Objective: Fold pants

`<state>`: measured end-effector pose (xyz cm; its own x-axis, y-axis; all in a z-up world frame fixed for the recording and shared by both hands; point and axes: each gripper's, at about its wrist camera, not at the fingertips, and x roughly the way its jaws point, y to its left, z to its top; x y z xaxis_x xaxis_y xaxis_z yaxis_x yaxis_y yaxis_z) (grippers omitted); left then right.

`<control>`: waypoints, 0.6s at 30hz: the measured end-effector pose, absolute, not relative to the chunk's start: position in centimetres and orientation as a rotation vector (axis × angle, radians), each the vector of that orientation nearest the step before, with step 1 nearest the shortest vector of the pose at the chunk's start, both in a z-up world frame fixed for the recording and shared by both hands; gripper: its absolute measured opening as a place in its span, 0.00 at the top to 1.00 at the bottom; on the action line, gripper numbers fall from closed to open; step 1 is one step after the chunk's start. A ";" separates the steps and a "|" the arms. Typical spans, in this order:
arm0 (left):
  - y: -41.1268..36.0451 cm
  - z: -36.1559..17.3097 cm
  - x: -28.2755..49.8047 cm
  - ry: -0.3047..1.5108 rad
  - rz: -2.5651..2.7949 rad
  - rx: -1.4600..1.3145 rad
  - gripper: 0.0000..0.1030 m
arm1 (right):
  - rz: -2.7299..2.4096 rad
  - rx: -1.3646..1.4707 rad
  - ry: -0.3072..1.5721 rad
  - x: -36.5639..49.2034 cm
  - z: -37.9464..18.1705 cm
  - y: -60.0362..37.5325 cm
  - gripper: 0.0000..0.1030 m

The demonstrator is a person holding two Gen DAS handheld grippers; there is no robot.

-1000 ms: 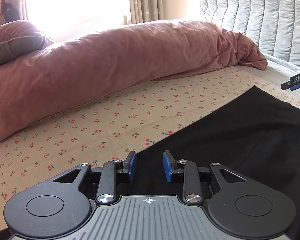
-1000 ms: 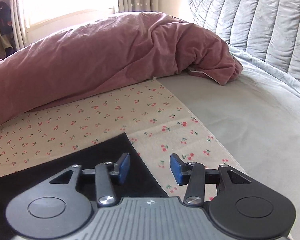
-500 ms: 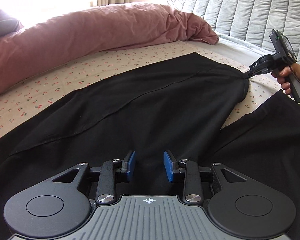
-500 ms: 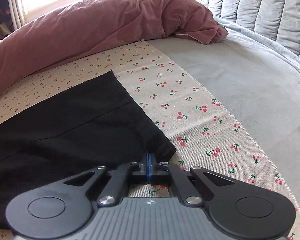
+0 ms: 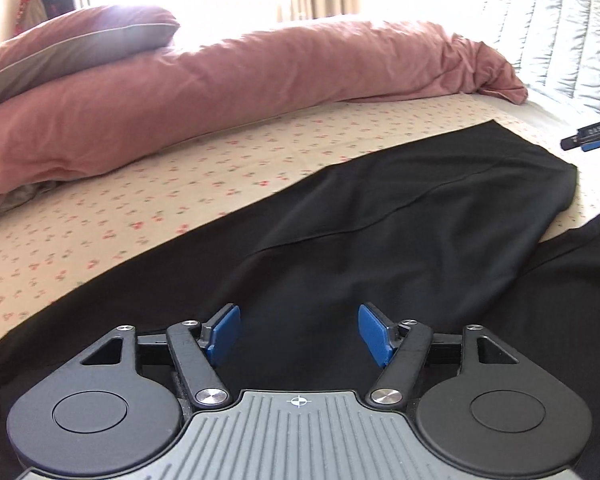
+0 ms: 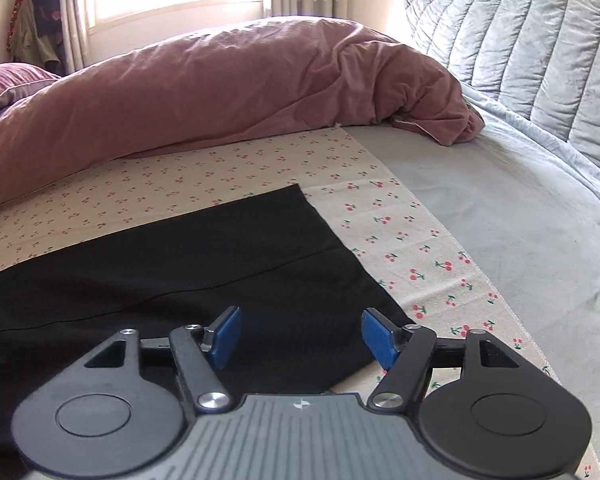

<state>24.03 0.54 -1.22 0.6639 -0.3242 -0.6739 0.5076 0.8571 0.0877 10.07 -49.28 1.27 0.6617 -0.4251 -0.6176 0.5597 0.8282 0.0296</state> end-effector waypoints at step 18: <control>13.8 -2.7 34.3 0.743 -0.187 0.398 0.27 | -0.250 0.061 0.709 20.8 1.7 -36.3 0.18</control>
